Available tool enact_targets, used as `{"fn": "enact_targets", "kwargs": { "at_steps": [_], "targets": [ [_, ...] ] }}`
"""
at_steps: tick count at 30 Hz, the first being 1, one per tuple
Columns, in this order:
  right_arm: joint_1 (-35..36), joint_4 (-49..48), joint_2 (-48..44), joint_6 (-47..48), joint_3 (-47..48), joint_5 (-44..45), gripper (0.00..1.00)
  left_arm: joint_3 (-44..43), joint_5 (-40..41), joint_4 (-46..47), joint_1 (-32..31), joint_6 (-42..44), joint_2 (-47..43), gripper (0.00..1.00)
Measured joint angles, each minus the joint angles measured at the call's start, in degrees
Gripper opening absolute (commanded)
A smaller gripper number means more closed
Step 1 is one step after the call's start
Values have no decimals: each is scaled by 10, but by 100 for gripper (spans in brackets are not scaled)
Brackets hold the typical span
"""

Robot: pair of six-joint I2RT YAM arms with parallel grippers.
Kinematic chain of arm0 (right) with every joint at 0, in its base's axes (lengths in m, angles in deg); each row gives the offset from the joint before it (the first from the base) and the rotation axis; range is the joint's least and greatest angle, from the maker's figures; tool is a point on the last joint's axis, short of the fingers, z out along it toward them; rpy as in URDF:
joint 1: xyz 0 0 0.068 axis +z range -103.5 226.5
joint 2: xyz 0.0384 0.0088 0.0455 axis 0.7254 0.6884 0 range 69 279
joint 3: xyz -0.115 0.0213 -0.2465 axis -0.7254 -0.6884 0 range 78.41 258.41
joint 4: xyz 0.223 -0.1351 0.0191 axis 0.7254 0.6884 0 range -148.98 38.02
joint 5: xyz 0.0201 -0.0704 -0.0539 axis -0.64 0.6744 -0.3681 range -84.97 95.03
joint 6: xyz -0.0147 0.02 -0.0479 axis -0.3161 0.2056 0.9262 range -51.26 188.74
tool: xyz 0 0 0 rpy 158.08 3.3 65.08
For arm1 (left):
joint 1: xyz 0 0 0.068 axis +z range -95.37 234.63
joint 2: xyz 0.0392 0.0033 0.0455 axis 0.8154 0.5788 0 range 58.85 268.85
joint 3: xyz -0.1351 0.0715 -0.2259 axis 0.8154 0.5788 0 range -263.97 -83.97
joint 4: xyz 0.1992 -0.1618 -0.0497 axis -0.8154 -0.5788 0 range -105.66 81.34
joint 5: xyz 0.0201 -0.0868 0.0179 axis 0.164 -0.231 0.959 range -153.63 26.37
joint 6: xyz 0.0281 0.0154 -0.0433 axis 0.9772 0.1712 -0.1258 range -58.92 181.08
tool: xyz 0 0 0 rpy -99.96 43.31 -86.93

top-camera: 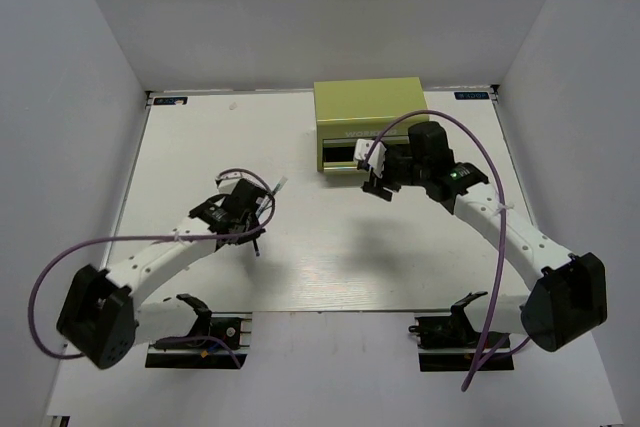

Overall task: Sort the stationery into containers
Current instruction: Pick up the pen from the center of the board, then place the pen in the drawer.

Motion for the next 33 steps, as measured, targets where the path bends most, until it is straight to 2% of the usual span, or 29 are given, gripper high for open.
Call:
{"fn": "enact_targets", "kwargs": {
  "at_steps": [2,4,5,6,10,14,17,22,27,33],
  "targets": [
    [-1,-7,-5,-14,-8,0,70,-5,-16,2,0,15,-42,0],
    [-2,-18,-8,-33,-18,1,53,-14,-45,32,0,39,-82,0],
    [-3,-24,-9,-45,-23,3,37,-19,-65,55,0,51,-96,0],
    [-5,-33,-11,-58,-30,7,1,-24,-83,79,0,61,-104,0],
    [-17,-58,-14,-123,-50,35,0,-35,-188,218,0,87,-73,0],
    [-33,-80,-17,-170,-61,69,0,-41,-322,370,0,96,27,0],
    [-45,-98,-32,-194,-71,95,0,-75,-411,429,0,114,118,0],
    [-66,-125,-60,-217,-92,128,0,-175,-499,422,-5,219,221,1],
    [-85,-128,-73,-234,-106,140,0,-277,-501,370,-14,372,260,1],
    [-104,-132,-77,-244,-117,142,0,-336,-494,342,-19,533,299,2]
  ]
}}
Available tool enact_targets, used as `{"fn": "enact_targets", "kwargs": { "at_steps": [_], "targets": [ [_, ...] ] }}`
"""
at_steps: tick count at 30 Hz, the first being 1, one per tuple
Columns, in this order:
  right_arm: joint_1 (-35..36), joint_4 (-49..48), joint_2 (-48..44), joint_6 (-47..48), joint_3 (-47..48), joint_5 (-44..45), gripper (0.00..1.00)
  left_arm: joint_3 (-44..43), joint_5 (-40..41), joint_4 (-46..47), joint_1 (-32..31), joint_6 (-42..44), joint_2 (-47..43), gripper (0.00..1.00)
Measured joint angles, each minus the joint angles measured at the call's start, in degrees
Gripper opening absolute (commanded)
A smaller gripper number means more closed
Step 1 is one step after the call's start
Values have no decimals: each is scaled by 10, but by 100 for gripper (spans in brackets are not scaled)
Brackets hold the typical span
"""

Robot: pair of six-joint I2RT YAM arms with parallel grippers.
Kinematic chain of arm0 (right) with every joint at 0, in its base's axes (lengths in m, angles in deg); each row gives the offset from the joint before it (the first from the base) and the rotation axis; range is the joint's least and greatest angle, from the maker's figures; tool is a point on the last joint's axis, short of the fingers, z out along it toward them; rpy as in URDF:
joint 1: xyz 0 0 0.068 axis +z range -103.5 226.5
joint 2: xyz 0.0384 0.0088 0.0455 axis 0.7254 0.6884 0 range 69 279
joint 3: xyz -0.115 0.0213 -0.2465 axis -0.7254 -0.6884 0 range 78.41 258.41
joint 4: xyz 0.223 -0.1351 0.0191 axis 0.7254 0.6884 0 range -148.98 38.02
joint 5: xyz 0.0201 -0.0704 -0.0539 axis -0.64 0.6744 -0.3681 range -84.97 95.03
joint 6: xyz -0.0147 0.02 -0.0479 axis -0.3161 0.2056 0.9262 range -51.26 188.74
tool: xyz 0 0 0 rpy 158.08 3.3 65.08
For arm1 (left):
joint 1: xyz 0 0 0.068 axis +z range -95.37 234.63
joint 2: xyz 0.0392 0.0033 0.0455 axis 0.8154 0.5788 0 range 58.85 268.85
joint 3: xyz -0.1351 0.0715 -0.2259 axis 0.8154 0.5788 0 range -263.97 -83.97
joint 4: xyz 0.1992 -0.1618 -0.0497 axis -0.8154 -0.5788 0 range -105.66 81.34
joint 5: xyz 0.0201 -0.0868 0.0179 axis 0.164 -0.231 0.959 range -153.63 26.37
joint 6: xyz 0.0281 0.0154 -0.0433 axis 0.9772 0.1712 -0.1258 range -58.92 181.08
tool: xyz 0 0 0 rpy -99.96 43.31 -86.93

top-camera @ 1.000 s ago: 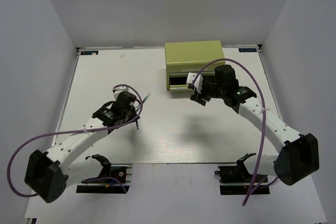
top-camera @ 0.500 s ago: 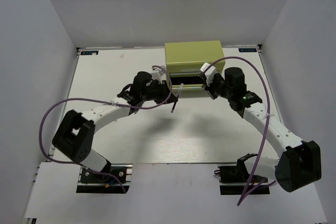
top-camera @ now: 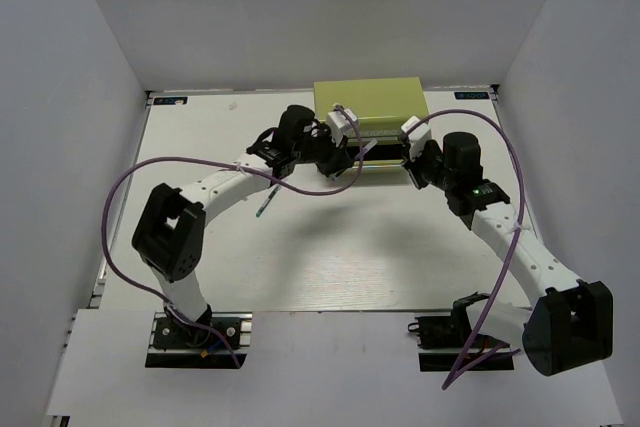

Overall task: Sort the stationery into containers
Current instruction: Place the pen in the drawer.

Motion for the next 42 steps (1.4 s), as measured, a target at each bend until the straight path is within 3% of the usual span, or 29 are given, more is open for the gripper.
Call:
{"fn": "enact_targets", "kwargs": {
  "at_steps": [9,26,30,33,35,38,42],
  "targets": [
    [-17,-1,-4,-12,-7,-2,0,-42,56,7,-12,150,88,1],
    [-33,0,-21,-17,-35,-20,0,-61,169,82,-47,273,123,4],
    [-34,0,-21,-17,-36,-22,0,-65,190,81,-50,292,150,14],
    [-34,0,-21,-17,-37,-26,1,-65,209,86,-53,303,158,34],
    [-34,0,-21,-17,-37,-28,3,-65,221,89,-54,308,159,57],
    [-34,1,-23,-17,-37,-34,10,-63,226,94,-59,304,159,64],
    [-34,7,-25,-11,-37,-48,23,-54,236,107,-69,306,156,64]
  ]
}}
